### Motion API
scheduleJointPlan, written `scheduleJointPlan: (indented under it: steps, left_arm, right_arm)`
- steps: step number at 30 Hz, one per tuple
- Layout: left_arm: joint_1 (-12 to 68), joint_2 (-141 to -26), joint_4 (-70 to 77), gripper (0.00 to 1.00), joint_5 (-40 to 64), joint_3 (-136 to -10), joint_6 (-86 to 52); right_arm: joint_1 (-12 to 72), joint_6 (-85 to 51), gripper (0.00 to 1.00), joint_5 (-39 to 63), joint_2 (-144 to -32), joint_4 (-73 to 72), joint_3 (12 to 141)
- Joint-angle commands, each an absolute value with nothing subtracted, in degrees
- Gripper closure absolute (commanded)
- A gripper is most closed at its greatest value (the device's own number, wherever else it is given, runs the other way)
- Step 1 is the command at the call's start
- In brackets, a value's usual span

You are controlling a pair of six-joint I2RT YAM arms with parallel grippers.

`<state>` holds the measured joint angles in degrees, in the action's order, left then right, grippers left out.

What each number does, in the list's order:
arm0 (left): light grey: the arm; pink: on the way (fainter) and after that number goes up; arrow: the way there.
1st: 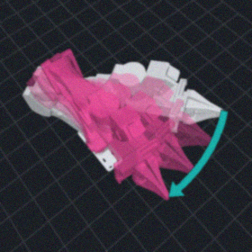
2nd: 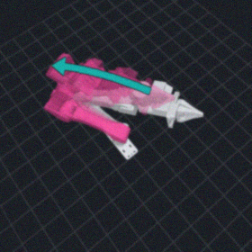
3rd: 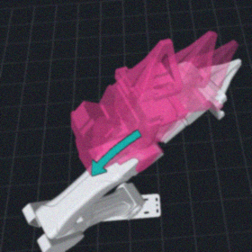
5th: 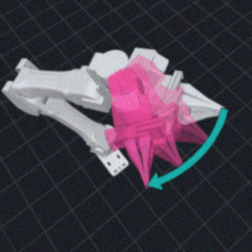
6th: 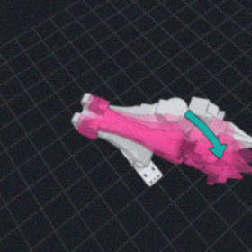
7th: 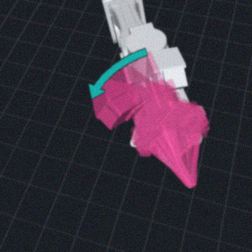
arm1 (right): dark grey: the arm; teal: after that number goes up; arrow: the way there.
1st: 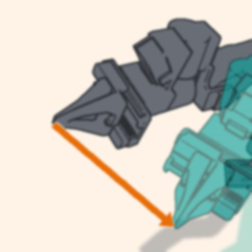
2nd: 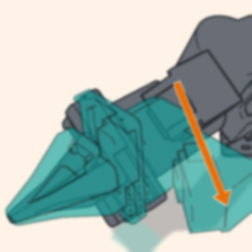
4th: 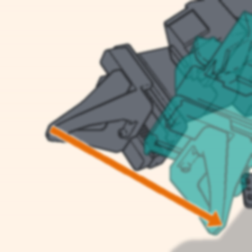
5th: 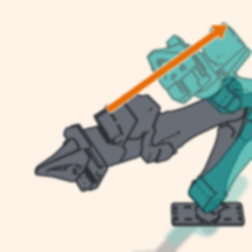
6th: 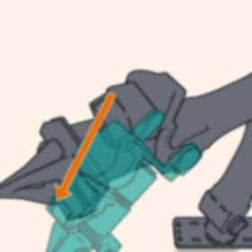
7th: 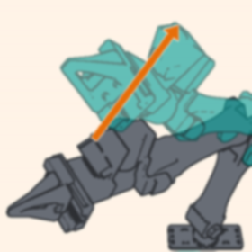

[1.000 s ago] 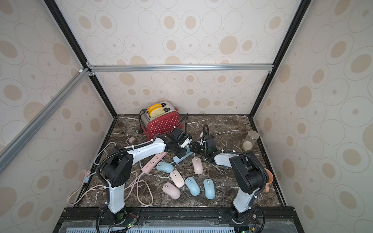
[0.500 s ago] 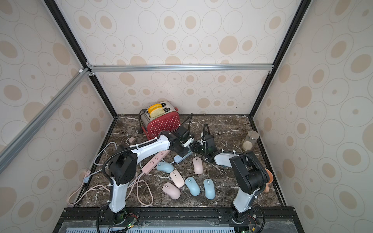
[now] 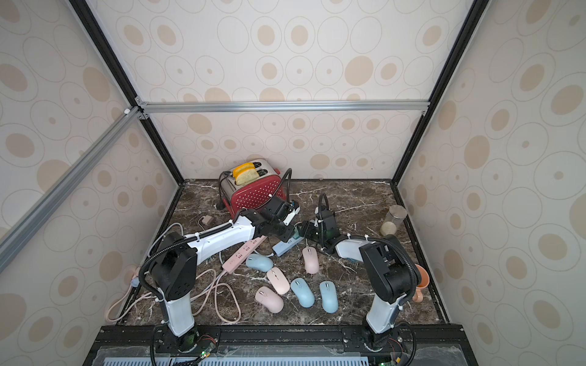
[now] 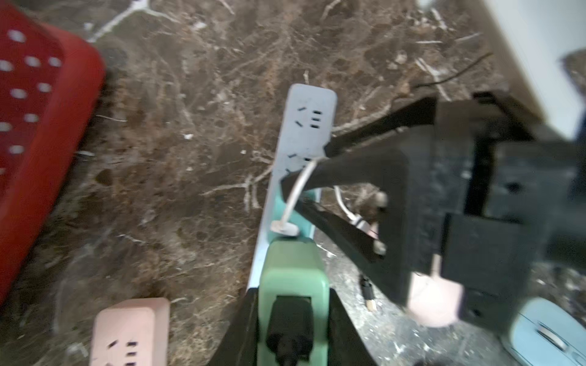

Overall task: Unplug the wireless mouse
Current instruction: Place the plug at the center of the board.

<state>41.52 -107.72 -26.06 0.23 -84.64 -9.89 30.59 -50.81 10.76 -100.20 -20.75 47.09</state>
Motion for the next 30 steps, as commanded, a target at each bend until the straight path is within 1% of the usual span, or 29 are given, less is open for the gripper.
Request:
scheduleJointPlan:
  steps: [1, 2, 3, 6, 9, 10, 11, 12, 14, 15, 18, 22, 27, 28, 30]
  left_arm:
    - [39.79, -109.35, -21.39, 1.00, -18.61, -91.79, -12.15]
    - [39.79, -110.12, -22.77, 1.00, -22.48, -92.71, -13.22]
    - [39.65, -110.70, -22.98, 1.00, -24.11, -92.96, -13.56]
    - [39.80, -112.96, -22.86, 1.00, -23.16, -94.02, -13.37]
    - [39.47, -117.75, -27.83, 1.00, -25.11, -99.62, -14.18]
    - [39.23, -118.95, -29.24, 0.95, -24.72, -101.25, -14.68]
    - [38.90, -119.79, -30.10, 0.84, -24.09, -102.54, -15.36]
    - [38.76, -119.90, -29.95, 0.75, -23.49, -102.78, -16.00]
    - [38.23, -119.34, -29.09, 0.60, -21.17, -102.32, -17.26]
    - [37.96, -119.12, -28.99, 0.54, -20.06, -102.30, -17.88]
    - [37.26, -118.88, -29.27, 0.44, -16.57, -102.41, -19.85]
    - [36.78, -117.27, -27.06, 0.36, -13.21, -99.86, -21.80]
    - [36.21, -112.09, -20.90, 0.23, -7.75, -95.38, -25.46]
    - [36.23, -111.29, -20.32, 0.12, -6.97, -95.31, -25.97]
    - [36.08, -109.58, -19.37, 0.06, -4.97, -95.47, -26.91]
  right_arm:
    - [32.30, -48.91, 0.35, 8.86, -105.66, 1.32, 42.11]
    - [32.33, -49.03, 0.35, 8.64, -105.43, 1.51, 41.98]
    - [32.31, -49.02, 0.35, 8.51, -105.14, 1.54, 41.80]
    - [32.28, -48.84, 0.35, 7.95, -104.27, 2.00, 41.52]
    - [32.29, -48.49, 0.34, 7.40, -102.98, 2.52, 41.37]
    - [32.29, -48.28, 0.33, 7.46, -102.56, 2.38, 41.26]
    - [32.34, -47.95, 0.33, 7.64, -101.97, 2.13, 41.22]
    - [32.30, -47.65, 0.32, 7.70, -101.31, 1.81, 41.14]
    - [32.34, -46.57, 0.31, 7.69, -99.79, 1.50, 41.24]
    - [32.31, -46.21, 0.30, 7.46, -98.92, 1.66, 41.22]
    - [32.31, -44.89, 0.29, 7.01, -96.10, 1.81, 41.30]
    - [32.27, -42.24, 0.27, 7.10, -91.12, 1.83, 41.27]
    - [32.33, -37.68, 0.24, 7.50, -85.39, 4.82, 43.28]
    - [32.26, -37.07, 0.24, 7.35, -84.31, 5.71, 43.89]
    - [32.30, -36.26, 0.23, 7.02, -82.33, 7.22, 44.67]
